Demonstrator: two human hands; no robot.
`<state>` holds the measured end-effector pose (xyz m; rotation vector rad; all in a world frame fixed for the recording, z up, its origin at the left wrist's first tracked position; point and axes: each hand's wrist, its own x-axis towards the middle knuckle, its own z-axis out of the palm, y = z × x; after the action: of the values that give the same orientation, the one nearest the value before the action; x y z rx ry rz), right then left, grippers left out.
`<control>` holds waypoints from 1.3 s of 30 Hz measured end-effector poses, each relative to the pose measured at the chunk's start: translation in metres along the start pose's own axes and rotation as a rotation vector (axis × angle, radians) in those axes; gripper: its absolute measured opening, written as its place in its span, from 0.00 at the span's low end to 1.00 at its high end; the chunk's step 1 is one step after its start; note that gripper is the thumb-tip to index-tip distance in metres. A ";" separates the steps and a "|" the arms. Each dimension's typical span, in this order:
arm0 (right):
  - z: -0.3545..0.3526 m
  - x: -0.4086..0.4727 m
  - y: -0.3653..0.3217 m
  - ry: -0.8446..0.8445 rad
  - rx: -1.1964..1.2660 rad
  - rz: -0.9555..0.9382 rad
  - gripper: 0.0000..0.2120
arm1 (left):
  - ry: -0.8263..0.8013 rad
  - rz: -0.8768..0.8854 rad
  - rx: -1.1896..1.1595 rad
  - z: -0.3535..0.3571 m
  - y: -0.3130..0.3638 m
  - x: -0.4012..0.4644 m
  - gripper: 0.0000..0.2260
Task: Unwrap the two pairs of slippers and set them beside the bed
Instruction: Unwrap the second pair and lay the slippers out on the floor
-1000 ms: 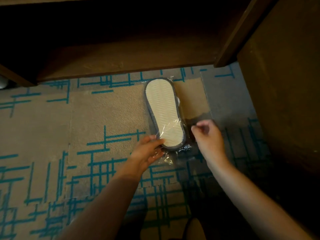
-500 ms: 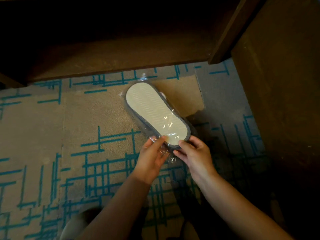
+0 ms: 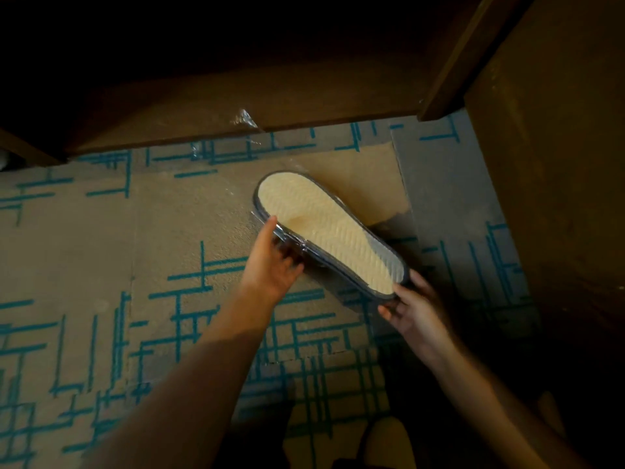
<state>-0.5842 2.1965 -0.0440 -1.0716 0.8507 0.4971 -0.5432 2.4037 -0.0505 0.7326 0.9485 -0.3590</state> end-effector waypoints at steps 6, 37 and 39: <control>-0.008 0.004 -0.010 -0.019 -0.120 -0.029 0.25 | 0.083 -0.081 0.001 -0.009 -0.018 0.006 0.20; 0.017 0.045 -0.050 -0.150 -1.064 -0.453 0.16 | -0.005 1.344 1.737 0.025 0.015 -0.018 0.25; 0.023 0.045 -0.050 -0.179 -1.067 -0.526 0.14 | -0.300 1.154 2.131 0.047 0.023 -0.004 0.25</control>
<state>-0.5140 2.1944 -0.0474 -2.1067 0.0555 0.5886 -0.5038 2.3861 -0.0202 2.8002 -0.6754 -0.2958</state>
